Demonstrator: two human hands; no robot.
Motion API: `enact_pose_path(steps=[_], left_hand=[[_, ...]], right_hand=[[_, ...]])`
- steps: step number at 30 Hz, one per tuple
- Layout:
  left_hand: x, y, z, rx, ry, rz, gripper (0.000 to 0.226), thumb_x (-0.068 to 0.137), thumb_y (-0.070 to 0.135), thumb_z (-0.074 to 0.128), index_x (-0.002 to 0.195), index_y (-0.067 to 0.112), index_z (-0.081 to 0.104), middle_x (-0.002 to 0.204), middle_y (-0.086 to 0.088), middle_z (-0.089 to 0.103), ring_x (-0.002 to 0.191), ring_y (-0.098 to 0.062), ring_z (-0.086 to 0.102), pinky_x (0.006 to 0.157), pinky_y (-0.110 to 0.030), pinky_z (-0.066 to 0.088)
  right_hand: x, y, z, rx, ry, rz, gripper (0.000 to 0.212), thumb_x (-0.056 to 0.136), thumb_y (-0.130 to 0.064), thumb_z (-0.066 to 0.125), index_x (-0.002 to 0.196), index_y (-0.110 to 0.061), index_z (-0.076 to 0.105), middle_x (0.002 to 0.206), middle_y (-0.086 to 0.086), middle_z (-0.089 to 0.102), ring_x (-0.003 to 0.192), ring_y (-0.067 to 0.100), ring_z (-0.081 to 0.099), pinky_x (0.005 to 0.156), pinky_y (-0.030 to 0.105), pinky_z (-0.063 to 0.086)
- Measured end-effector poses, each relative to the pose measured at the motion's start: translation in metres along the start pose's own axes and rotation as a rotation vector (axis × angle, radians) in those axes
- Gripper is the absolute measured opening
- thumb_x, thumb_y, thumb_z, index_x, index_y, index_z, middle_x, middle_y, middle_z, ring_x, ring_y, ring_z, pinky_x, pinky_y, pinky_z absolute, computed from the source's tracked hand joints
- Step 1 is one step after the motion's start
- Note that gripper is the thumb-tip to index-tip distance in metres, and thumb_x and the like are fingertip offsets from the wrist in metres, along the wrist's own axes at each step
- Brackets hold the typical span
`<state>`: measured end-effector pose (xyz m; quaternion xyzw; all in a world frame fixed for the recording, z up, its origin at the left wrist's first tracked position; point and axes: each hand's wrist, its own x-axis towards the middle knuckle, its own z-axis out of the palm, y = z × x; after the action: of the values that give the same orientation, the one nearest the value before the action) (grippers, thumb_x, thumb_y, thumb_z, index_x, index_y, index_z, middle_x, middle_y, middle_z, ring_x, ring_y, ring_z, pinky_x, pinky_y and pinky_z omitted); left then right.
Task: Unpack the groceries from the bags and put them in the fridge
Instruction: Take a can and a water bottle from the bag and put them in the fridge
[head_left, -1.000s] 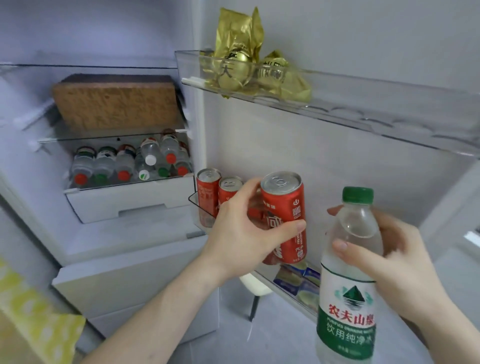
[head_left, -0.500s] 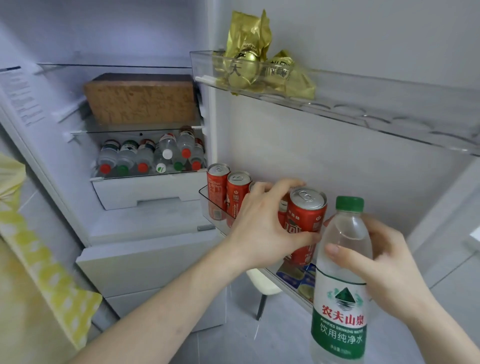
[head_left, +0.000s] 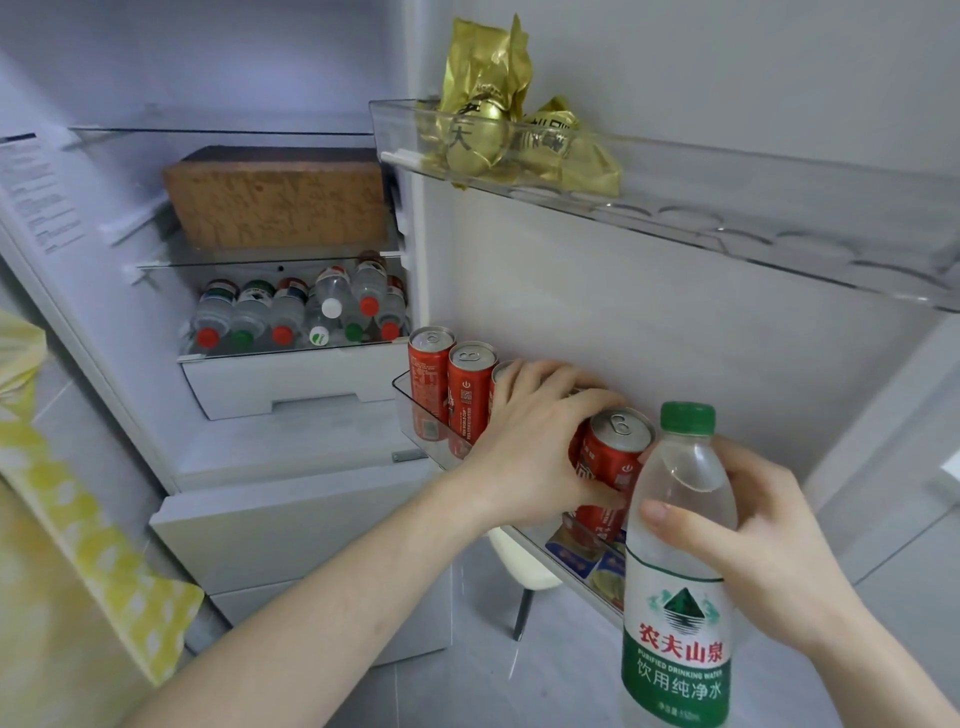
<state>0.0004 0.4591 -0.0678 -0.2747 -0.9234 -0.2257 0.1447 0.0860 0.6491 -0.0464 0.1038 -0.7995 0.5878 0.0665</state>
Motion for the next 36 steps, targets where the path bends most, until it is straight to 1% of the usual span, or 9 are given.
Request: enact_pose_path(steps=[6,10,18,21,25,27,29,34,36], left_hand=[[0.004,-0.001,-0.014,0.063,-0.146,0.022,0.088,0.069,0.064,0.08,0.146,0.039,0.046,0.138,0.013,0.05,0.134,-0.018,0.033,0.118,-0.051,0.02],[-0.004,-0.005,-0.021,0.002,-0.148,0.003,0.097,0.07,0.059,0.083,0.153,0.038,0.037,0.145,0.012,0.045,0.138,-0.016,0.026,0.12,-0.045,0.019],[-0.061,-0.033,-0.053,-0.149,0.046,-0.076,0.076,0.079,0.04,0.082,0.146,0.043,0.047,0.143,0.022,0.046,0.141,-0.008,0.033,0.12,-0.043,0.028],[-0.086,-0.053,-0.072,-0.157,0.154,-0.144,0.06,0.084,0.028,0.08,0.138,0.041,0.056,0.138,0.025,0.052,0.138,-0.005,0.04,0.118,-0.034,0.032],[-0.119,-0.078,-0.098,-0.124,0.254,-0.242,0.048,0.085,0.014,0.078,0.125,0.039,0.064,0.128,0.027,0.058,0.128,0.001,0.05,0.111,-0.016,0.033],[-0.133,-0.091,-0.11,-0.131,0.286,-0.297,0.044,0.086,0.012,0.077,0.12,0.037,0.067,0.122,0.024,0.063,0.121,-0.002,0.057,0.103,-0.012,0.038],[-0.144,-0.106,-0.12,-0.18,0.299,-0.355,0.038,0.086,0.013,0.078,0.115,0.037,0.069,0.113,0.021,0.07,0.112,-0.003,0.064,0.094,-0.015,0.045],[-0.156,-0.15,-0.134,-0.467,0.103,-0.604,0.007,0.095,0.021,0.07,0.099,0.025,0.073,0.093,0.002,0.078,0.09,-0.016,0.073,0.083,-0.03,0.055],[-0.158,-0.165,-0.134,-0.545,0.001,-0.659,0.018,0.1,0.033,0.063,0.099,0.016,0.071,0.089,-0.003,0.078,0.088,-0.019,0.074,0.083,-0.04,0.055]], right_hand=[[-0.002,0.0,-0.001,-0.023,0.0,-0.009,0.035,0.064,-0.032,0.082,0.097,-0.04,0.076,0.097,-0.005,0.08,0.089,0.011,0.076,0.075,0.037,0.061],[-0.004,-0.004,0.001,-0.019,0.004,-0.021,0.035,0.064,-0.03,0.081,0.096,-0.041,0.076,0.097,-0.006,0.08,0.089,0.01,0.076,0.075,0.033,0.055],[-0.005,-0.019,0.011,-0.028,-0.056,-0.064,0.039,0.062,-0.041,0.086,0.099,-0.039,0.075,0.097,-0.006,0.08,0.09,0.013,0.077,0.076,0.034,0.057],[0.001,-0.029,0.024,-0.072,-0.09,-0.083,0.036,0.066,-0.035,0.085,0.1,-0.041,0.074,0.098,-0.011,0.08,0.091,0.008,0.076,0.077,0.031,0.057],[0.011,-0.043,0.05,-0.073,-0.168,-0.092,0.039,0.073,-0.028,0.093,0.107,-0.033,0.074,0.099,-0.008,0.08,0.093,0.011,0.077,0.083,0.044,0.062],[0.017,-0.05,0.067,-0.075,-0.194,-0.131,0.035,0.074,-0.027,0.09,0.105,-0.036,0.074,0.097,-0.012,0.079,0.091,0.007,0.075,0.079,0.033,0.062],[0.025,-0.057,0.087,-0.067,-0.204,-0.18,0.033,0.075,-0.029,0.089,0.103,-0.034,0.074,0.096,-0.014,0.078,0.089,0.004,0.074,0.075,0.027,0.06],[0.055,-0.057,0.154,-0.035,-0.258,-0.223,0.037,0.079,-0.024,0.09,0.11,-0.028,0.07,0.101,-0.009,0.078,0.095,0.008,0.074,0.087,0.043,0.06],[0.071,-0.053,0.181,-0.072,-0.27,-0.266,0.039,0.078,-0.03,0.09,0.111,-0.029,0.07,0.103,-0.009,0.077,0.097,0.011,0.073,0.088,0.047,0.057]])
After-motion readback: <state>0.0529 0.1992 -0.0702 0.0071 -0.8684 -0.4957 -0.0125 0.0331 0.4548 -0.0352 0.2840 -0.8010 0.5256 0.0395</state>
